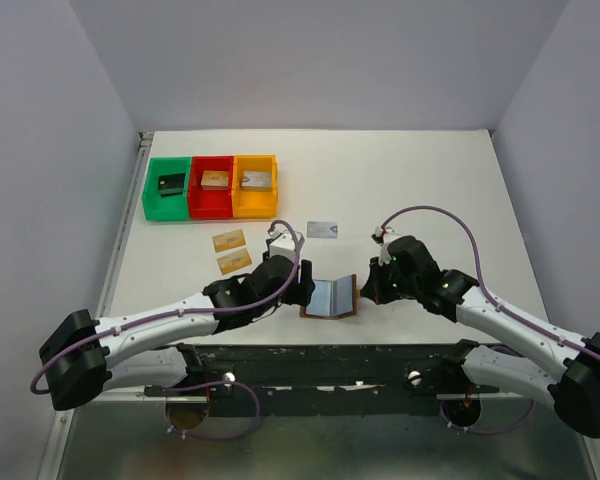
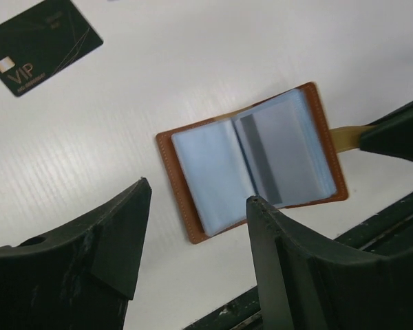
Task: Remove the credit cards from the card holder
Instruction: Remove the credit card from the card holder.
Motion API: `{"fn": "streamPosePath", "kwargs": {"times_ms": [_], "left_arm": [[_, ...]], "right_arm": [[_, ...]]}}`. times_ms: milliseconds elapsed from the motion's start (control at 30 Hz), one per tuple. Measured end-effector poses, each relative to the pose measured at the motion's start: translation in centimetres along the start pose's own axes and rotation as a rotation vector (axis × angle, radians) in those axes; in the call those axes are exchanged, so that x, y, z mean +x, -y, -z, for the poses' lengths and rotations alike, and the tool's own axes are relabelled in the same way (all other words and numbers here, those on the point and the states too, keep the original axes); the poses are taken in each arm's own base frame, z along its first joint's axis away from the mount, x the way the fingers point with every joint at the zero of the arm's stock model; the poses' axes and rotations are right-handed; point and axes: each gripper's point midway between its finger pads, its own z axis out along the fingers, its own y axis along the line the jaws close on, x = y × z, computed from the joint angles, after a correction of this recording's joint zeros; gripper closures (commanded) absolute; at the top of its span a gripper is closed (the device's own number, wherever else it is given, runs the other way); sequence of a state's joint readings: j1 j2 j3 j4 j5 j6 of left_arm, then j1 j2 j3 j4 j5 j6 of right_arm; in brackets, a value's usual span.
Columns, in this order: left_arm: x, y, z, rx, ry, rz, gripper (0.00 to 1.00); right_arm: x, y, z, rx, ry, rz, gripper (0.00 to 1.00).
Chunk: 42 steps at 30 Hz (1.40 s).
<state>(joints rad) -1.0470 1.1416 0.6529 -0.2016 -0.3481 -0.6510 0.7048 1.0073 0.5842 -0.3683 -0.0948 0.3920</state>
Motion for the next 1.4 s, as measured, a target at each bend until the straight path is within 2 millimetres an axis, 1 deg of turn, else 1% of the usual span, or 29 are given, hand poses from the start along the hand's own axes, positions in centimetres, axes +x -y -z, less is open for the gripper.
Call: {"fn": "streamPosePath", "kwargs": {"times_ms": [33,100,233,300,333,400,500,567,833,1033,1400], "left_arm": [[-0.4,0.2,0.2,0.020,0.024,0.006,0.29],[-1.4,1.4,0.6,0.089,0.068,0.011,0.30],[-2.0,4.2,-0.1,0.191,0.049,-0.014,0.32],[-1.5,5.8,-1.5,0.231,0.002,-0.032,0.32],[-1.2,6.2,-1.9,0.246,-0.014,-0.037,0.31],[0.1,6.8,-3.0,0.265,-0.064,-0.048,0.29],[1.6,7.1,-3.8,0.276,-0.124,-0.063,0.27],[2.0,7.3,-4.1,0.283,-0.147,-0.067,0.26],[2.2,8.2,-4.8,0.304,-0.172,-0.076,0.26],[2.7,8.2,-5.4,0.295,-0.194,-0.084,0.26],[3.3,7.9,-5.7,0.279,-0.220,-0.089,0.28]], "right_arm": [[0.0,0.0,0.0,0.000,0.000,0.000,1.00],[0.0,0.0,0.0,0.000,0.000,0.000,1.00],[0.0,0.0,0.0,0.000,0.000,0.000,1.00],[0.0,0.0,0.0,-0.001,-0.001,0.000,1.00],[0.0,0.0,0.0,-0.001,-0.001,0.000,1.00],[0.0,0.0,0.0,-0.001,-0.001,0.000,1.00],[0.0,0.0,0.0,-0.002,-0.001,0.000,1.00],[0.0,0.0,0.0,-0.002,-0.001,0.000,1.00],[0.0,-0.1,0.0,-0.004,-0.001,0.000,1.00],[-0.2,-0.2,0.0,-0.005,0.000,0.000,1.00],[-0.2,-0.2,0.0,-0.006,0.001,0.000,1.00]]}}
